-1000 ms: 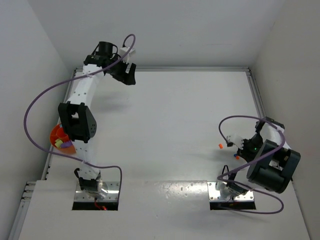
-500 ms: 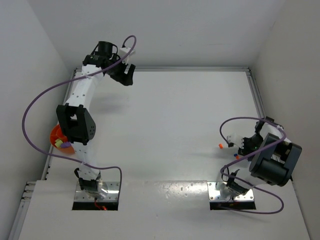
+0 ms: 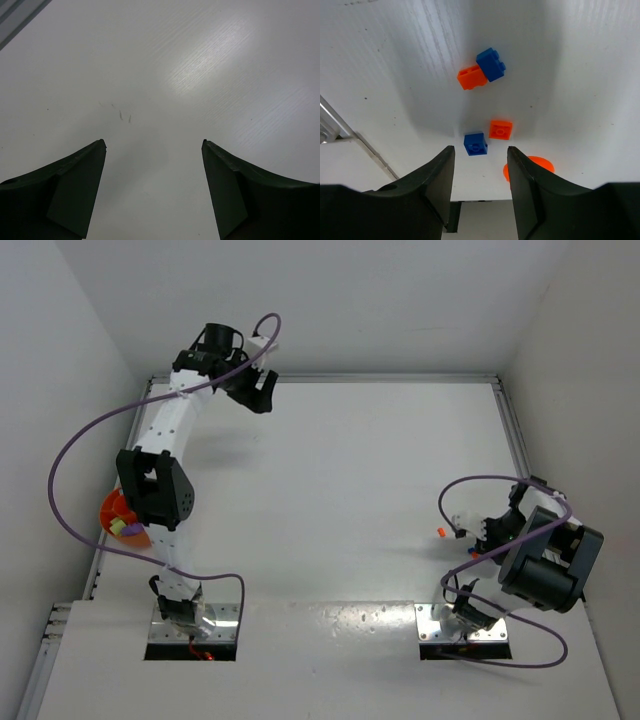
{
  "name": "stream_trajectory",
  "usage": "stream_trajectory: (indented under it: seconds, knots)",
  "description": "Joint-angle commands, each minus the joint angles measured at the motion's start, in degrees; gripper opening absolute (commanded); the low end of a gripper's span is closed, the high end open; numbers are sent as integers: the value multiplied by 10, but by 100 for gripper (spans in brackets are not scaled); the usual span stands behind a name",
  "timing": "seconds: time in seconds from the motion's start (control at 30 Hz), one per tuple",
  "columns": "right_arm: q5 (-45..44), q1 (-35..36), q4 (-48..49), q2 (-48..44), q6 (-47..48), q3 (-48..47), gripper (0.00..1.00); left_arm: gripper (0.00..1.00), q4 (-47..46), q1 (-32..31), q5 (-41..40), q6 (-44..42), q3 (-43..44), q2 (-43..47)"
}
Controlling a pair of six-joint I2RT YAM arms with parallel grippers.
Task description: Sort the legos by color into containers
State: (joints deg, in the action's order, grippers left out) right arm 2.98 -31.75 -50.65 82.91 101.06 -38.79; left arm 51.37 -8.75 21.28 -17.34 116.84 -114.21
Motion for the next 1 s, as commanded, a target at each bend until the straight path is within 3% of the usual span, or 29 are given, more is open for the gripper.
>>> stream_trajectory:
  seconds: [0.0, 0.67, 0.77, 0.97]
  knots:
    - [20, -2, -30, -13, 18, -3, 47, 83, -1, -8, -1, -1, 8, 0]
    - [-2, -13, 55, 22, 18, 26, 50, 83, 4, -19, -6, -1, 8, 0]
    - [-7, -13, 65, 28, 18, 31, 45, 83, 4, -19, -12, -1, 8, 0]
    - [-7, -13, 102, 26, 23, 60, 25, 83, 4, -24, -12, -7, 14, -5]
